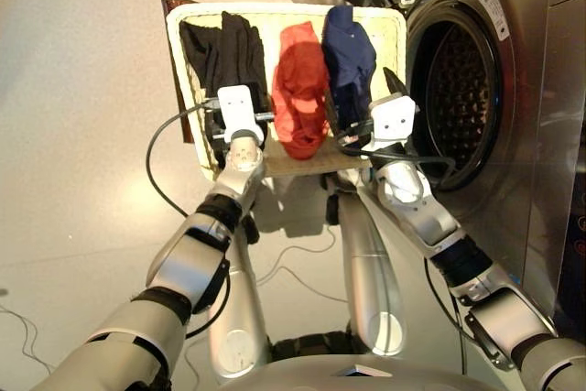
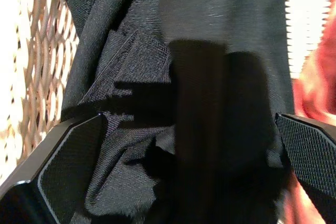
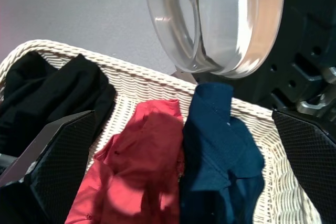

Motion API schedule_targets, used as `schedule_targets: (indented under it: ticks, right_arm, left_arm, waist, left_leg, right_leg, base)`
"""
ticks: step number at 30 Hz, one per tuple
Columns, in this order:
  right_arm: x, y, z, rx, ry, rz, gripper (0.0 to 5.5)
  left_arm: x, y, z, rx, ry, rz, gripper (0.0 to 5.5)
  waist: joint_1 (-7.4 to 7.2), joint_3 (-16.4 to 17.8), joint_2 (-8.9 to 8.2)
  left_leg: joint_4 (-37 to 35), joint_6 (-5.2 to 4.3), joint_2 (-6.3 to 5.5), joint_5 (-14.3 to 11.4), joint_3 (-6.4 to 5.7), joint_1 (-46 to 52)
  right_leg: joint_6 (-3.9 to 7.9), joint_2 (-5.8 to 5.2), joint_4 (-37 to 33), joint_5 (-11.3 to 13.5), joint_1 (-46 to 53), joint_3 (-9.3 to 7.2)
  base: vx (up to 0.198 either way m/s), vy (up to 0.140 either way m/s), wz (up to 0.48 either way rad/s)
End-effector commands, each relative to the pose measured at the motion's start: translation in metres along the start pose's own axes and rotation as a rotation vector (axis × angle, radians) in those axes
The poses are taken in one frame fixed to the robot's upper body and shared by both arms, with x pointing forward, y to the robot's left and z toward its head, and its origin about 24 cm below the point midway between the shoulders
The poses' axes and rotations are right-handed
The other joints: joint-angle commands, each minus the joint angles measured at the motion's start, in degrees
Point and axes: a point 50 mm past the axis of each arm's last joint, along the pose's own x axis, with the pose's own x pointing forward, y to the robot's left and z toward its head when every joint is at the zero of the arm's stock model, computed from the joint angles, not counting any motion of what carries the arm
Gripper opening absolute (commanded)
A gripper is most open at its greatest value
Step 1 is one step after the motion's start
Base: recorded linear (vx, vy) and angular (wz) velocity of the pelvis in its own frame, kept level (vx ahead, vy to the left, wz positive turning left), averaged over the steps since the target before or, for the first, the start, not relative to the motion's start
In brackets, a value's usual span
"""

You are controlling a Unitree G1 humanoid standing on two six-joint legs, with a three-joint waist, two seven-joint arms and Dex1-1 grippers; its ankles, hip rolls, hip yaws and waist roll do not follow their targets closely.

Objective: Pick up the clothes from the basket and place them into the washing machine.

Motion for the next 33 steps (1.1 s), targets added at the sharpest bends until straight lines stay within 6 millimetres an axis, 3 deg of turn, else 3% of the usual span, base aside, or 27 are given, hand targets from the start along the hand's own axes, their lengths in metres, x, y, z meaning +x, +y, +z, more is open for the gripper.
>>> schedule_targets:
  ticks: [1,9,15,16,21,22,25,33]
  right_arm:
    - [-0.001,0.004,0.037,0.059,-0.204,0.007,5.50]
    - [-0.002,0.002,0.044,0.067,-0.241,0.015,5.50]
    - [-0.003,-0.002,0.047,0.063,-0.254,0.023,5.50]
    - [-0.003,-0.002,0.047,0.062,-0.253,0.024,5.50]
    - [-0.004,-0.002,0.048,0.091,-0.249,0.045,5.50]
    - [-0.004,-0.002,0.048,0.096,-0.248,0.051,5.50]
    - [-0.005,-0.002,0.047,0.103,-0.235,0.067,5.50]
    - [-0.003,-0.004,0.037,0.178,-0.167,0.090,5.50]
  left_arm:
    - [0.009,0.005,0.015,-0.062,-0.016,0.071,5.50]
    - [0.018,0.022,0.025,-0.013,-0.029,0.126,5.50]
    - [0.023,0.032,0.032,0.020,-0.043,0.144,5.50]
    - [0.024,0.034,0.032,0.022,-0.044,0.143,5.50]
    - [0.025,0.032,0.032,0.032,-0.029,0.104,5.50]
    - [0.025,0.032,0.032,0.044,-0.032,0.092,4.36]
    - [0.024,0.030,0.030,0.052,-0.023,0.080,0.00]
    - [0.019,0.017,0.028,0.107,-0.059,0.007,0.00]
  waist:
    - [-0.38,-0.64,0.28]
    - [-0.65,-1.04,-0.03]
    - [-0.88,-1.13,-0.49]
    - [-0.83,-1.30,-0.46]
    - [-0.97,-1.40,-0.56]
    - [-0.97,-1.52,-0.51]
    - [-0.92,-2.01,-0.42]
    - [-0.40,-2.81,-0.17]
  left_leg:
    - [5.40,-0.83,1.82,-2.78,-2.73,-3.07]
    - [9.26,-0.92,2.52,-3.79,-3.79,-7.39]
    - [10.81,-0.61,2.39,-4.18,-4.43,-9.46]
    - [11.44,-0.83,2.31,-6.25,-4.80,-8.96]
    - [11.86,-0.51,1.95,-6.20,-5.30,-10.15]
    - [11.75,-0.40,1.91,-6.11,-5.39,-10.26]
    - [11.64,-0.23,1.53,-5.85,-5.55,-10.88]
    - [9.48,-0.02,0.82,-4.72,-5.61,-10.30]
  right_leg:
    - [6.07,-1.25,3.81,-1.46,-0.19,1.70]
    - [6.04,-0.83,6.73,-2.27,-4.19,1.94]
    - [6.32,-0.68,8.09,-2.13,-6.22,2.33]
    - [6.72,-0.59,9.04,-3.98,-5.92,2.34]
    - [6.80,-0.73,9.36,-3.85,-6.81,2.51]
    - [6.83,-0.68,9.31,-3.75,-6.99,2.59]
    - [6.81,-0.85,9.22,-3.61,-7.24,2.62]
    - [6.92,-1.11,7.78,-2.73,-6.93,2.86]
  base:
    - [0.000,0.000,0.000]
    - [0.000,0.000,0.000]
    - [0.013,0.005,-0.006]
    - [0.078,0.021,-0.039]
    - [0.014,0.007,-0.010]
    - [0.000,0.000,0.000]
    - [0.000,0.000,0.000]
    - [0.000,0.000,0.000]
